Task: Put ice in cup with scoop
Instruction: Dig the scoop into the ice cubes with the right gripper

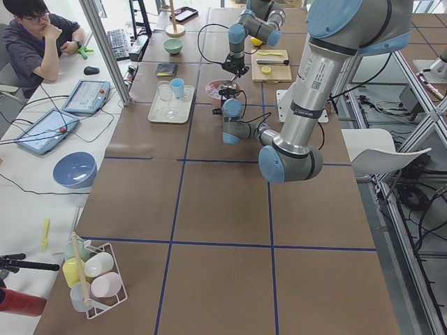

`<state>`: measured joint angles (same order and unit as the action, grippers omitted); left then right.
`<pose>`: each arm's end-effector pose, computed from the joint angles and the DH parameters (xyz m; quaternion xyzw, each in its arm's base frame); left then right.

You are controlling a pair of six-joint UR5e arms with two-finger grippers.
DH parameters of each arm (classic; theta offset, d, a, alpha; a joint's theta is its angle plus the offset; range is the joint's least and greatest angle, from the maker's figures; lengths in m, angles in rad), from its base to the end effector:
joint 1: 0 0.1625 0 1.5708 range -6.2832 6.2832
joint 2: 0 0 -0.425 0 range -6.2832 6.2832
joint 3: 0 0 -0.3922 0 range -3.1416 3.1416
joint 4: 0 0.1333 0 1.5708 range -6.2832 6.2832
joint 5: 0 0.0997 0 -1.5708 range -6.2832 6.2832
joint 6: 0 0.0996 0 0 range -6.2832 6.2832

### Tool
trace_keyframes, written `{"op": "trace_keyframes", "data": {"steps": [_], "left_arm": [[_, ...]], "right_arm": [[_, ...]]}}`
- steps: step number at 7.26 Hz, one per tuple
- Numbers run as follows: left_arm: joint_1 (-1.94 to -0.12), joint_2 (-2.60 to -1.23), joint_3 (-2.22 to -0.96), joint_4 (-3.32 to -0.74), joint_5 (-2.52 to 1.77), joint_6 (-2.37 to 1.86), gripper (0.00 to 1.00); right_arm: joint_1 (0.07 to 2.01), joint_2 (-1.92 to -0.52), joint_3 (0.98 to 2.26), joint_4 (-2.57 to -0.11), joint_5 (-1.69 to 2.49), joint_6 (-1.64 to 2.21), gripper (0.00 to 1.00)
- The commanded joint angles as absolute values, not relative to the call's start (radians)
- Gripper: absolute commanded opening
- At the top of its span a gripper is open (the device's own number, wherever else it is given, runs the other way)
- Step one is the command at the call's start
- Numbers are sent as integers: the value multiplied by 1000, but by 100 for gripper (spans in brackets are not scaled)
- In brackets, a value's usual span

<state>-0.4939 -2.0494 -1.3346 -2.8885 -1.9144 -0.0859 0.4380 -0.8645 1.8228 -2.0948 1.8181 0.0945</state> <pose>0.5438 -0.4061 0.3469 0.5124 0.4821 0.4388 0.5590 -0.5265 -0.3669 0.2106 0.1054 -0.2216 -0.5039 0.8282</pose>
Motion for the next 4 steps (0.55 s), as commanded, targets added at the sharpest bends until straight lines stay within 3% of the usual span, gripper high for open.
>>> {"op": "trace_keyframes", "data": {"steps": [1,4], "left_arm": [[-494,-2048,-1335,-2888,-1914,-86,100],[-494,-2049,-1335,-2888,-1914,-86,100]], "right_arm": [[439,-879,1859,-2089,1821,112,0],[448,-926,1920,-2019,1828,114,0]]}}
